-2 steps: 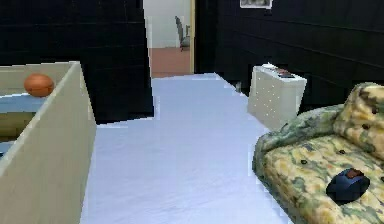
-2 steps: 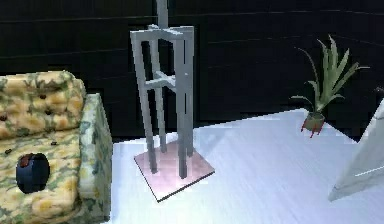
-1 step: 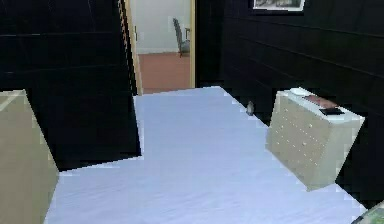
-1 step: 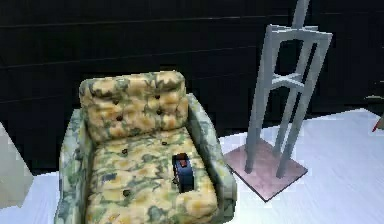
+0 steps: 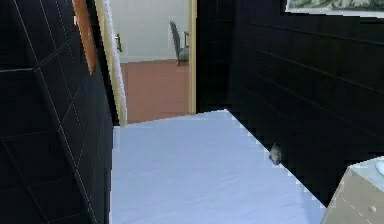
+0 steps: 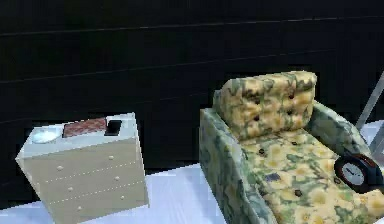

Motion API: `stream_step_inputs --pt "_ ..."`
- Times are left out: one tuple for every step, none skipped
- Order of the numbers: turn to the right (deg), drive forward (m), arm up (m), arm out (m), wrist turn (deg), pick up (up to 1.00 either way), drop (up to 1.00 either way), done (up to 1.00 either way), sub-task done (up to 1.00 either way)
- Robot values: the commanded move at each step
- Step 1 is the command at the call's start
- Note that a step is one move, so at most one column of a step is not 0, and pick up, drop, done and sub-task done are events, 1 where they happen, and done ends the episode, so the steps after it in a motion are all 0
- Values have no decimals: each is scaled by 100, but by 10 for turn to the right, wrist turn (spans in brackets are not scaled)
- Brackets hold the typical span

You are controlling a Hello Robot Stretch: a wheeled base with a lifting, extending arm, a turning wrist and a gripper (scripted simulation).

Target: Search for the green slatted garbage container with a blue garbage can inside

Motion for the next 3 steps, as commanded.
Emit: stream_step_inputs --pt "0 65 0 0 0 0 0 0 0" --pt "-150 0 0 0 0 0 0 0 0" --pt "0 100 0 0 0 0 0 0 0"
